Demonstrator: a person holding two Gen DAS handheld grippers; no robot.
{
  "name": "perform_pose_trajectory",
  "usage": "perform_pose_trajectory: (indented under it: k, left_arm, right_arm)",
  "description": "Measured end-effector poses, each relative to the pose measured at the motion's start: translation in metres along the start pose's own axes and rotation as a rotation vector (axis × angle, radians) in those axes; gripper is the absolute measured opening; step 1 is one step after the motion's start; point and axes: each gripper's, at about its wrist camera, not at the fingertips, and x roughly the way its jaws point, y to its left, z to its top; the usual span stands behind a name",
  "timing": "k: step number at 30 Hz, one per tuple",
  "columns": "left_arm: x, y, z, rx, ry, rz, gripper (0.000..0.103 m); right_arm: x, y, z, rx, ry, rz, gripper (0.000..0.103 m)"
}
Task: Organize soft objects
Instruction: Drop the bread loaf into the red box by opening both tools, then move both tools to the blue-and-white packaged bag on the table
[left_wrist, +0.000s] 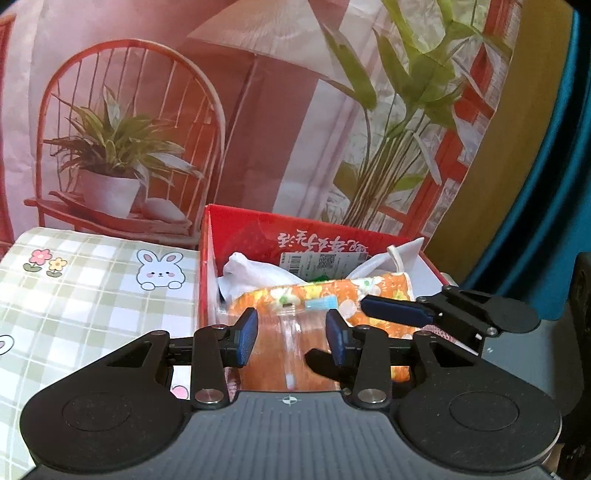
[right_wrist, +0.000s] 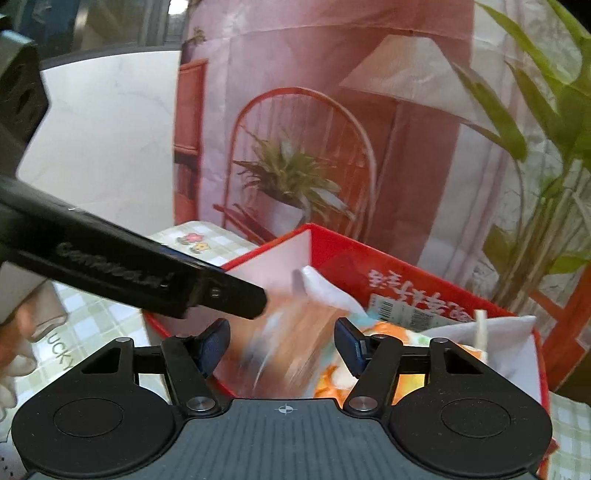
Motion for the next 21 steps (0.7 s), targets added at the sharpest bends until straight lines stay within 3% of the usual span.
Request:
perform_pose_trajectory:
  k: [10, 21]
  left_arm:
    - [-0.044, -0.015, -0.021, 0.048, -0.007, -0.007, 0.045]
    - [-0.094, -0.043, -0.098, 0.086, 0.084, -0.074, 0.045]
  right_arm:
    - [-0.05, -0.01, -0.014, 0.054, -0.033, -0.031, 0.06]
    - [-0.133, 0.006, -0.077, 0.186, -0.052, 0.005, 0.06]
